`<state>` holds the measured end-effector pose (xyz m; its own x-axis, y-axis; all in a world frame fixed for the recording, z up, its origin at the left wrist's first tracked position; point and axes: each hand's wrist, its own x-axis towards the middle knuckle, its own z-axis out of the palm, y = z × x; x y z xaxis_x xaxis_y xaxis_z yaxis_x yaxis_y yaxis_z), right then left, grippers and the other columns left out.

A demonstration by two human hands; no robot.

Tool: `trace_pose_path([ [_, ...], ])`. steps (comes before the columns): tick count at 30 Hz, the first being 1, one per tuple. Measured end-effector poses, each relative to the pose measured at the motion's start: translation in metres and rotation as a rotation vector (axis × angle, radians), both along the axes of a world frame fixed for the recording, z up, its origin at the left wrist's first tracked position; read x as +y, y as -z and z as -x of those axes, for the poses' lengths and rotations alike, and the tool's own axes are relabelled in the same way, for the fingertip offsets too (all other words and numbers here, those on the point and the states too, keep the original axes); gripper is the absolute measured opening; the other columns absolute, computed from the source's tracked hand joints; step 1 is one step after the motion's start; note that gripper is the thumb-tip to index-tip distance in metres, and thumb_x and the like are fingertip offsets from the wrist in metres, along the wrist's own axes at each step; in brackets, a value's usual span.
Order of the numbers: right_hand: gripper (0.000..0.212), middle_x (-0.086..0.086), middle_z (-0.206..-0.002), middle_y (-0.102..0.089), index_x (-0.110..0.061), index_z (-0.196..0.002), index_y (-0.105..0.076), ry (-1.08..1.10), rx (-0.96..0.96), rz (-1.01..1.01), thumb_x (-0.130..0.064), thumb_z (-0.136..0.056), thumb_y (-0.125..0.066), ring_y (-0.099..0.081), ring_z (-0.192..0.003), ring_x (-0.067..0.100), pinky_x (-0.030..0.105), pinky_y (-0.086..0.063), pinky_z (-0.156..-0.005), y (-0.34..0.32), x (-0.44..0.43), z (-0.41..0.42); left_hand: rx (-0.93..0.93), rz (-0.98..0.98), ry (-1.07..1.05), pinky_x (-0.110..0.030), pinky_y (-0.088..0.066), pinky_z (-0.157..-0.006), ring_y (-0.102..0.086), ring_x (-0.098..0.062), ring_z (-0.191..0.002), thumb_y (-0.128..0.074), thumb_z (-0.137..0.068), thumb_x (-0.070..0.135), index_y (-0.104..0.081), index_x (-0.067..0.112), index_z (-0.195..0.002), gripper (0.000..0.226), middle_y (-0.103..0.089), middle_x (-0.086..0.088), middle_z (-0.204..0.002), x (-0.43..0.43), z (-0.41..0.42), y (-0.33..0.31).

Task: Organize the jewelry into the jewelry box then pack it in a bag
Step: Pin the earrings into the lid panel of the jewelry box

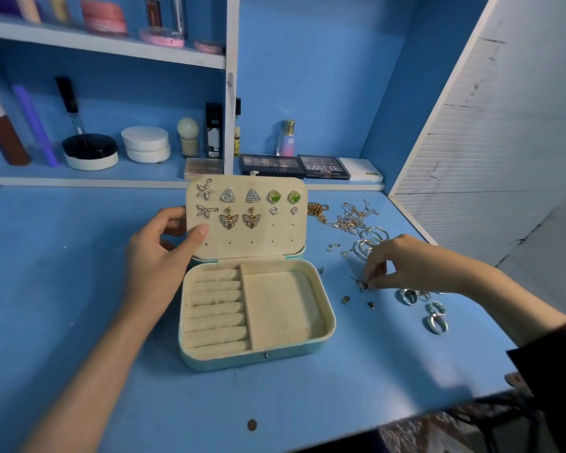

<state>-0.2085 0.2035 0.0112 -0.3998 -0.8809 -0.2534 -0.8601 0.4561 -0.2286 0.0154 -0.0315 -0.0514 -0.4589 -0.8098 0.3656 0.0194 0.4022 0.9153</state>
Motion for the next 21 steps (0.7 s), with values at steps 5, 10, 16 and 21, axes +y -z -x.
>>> trace_pose_path([
  [5, 0.007, -0.012, -0.076, -0.067, -0.025, -0.077, -0.068, 0.022, 0.016, 0.098, -0.021, -0.082, -0.069, -0.056, -0.069, -0.005, 0.011, -0.042, -0.065, -0.003, -0.004, -0.001, 0.002, 0.008, 0.004, -0.012, -0.045, -0.068, -0.060, 0.004, -0.079, -0.070, -0.084, 0.017, -0.061, 0.037, -0.087, 0.022, -0.067, 0.014, -0.092, 0.001, 0.000, -0.001],
  [10, 0.010, -0.004, -0.072, -0.066, -0.018, -0.073, -0.061, 0.036, -0.050, 0.241, -0.012, -0.079, -0.067, -0.061, -0.068, 0.015, 0.035, -0.055, -0.068, -0.011, -0.013, -0.007, -0.002, 0.001, -0.007, -0.014, -0.045, -0.068, -0.060, -0.001, -0.080, -0.070, -0.083, 0.020, -0.062, 0.038, -0.087, 0.021, -0.068, 0.013, -0.092, 0.000, 0.000, 0.000],
  [16, 0.009, -0.010, -0.078, -0.071, -0.023, -0.083, -0.072, 0.001, -0.125, 0.366, -0.014, -0.081, -0.071, -0.063, -0.072, 0.005, 0.027, -0.052, -0.078, -0.012, -0.033, -0.022, -0.003, 0.006, -0.002, -0.024, -0.048, -0.072, -0.062, -0.003, -0.082, -0.071, -0.083, 0.020, -0.062, 0.039, -0.088, 0.021, -0.068, 0.013, -0.093, -0.001, -0.001, -0.001],
  [21, 0.017, -0.011, -0.083, -0.070, -0.017, -0.093, -0.074, -0.078, -0.215, 0.420, -0.006, -0.081, -0.070, -0.064, -0.078, 0.008, 0.020, -0.051, -0.082, -0.011, -0.054, -0.046, 0.002, 0.000, 0.006, -0.019, -0.048, -0.070, -0.062, -0.007, -0.085, -0.071, -0.083, 0.019, -0.062, 0.039, -0.089, 0.023, -0.068, 0.013, -0.093, -0.001, 0.000, -0.001],
])
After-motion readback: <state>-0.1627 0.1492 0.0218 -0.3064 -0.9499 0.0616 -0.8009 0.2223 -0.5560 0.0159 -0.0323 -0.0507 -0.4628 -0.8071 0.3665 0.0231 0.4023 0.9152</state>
